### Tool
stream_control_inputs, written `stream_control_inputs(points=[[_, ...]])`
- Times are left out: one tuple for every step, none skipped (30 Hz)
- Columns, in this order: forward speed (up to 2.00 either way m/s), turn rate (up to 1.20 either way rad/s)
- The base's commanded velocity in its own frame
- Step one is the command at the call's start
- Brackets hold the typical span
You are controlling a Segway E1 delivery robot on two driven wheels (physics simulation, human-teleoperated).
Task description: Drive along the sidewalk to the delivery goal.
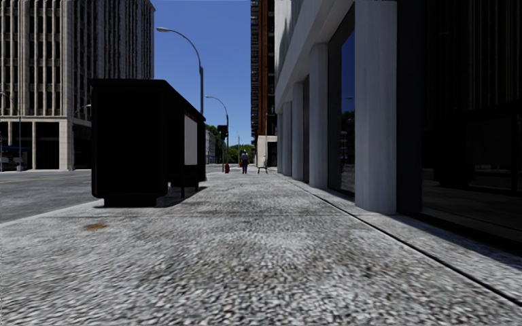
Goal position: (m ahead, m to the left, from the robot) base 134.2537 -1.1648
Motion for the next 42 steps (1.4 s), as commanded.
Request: stream_control_inputs(points=[[2.0, 0.0], [2.0, 0.0], [2.0, 0.0], [2.0, 0.0], [2.0, 0.0], [2.0, 0.0], [2.0, 0.0], [2.0, 0.0], [2.0, 0.0], [2.0, 0.0], [2.0, 0.0], [2.0, 0.0], [2.0, 0.0], [2.0, 0.0], [2.0, 0.0], [2.0, 0.0], [2.0, 0.0], [2.0, 0.0], [2.0, 0.0], [2.0, 0.0], [2.0, 0.0], [2.0, 0.0], [2.0, 0.0], [2.0, 0.0], [2.0, 0.0], [2.0, 0.0], [2.0, 0.0], [2.0, 0.0], [2.0, 0.0], [2.0, 0.0], [2.0, 0.0], [2.0, 0.0], [2.0, 0.0], [2.0, 0.0], [2.0, 0.0], [2.0, 0.0], [2.0, 0.0], [2.0, 0.0], [2.0, 0.0], [2.0, 0.0], [2.0, 0.0], [2.0, 0.0]])
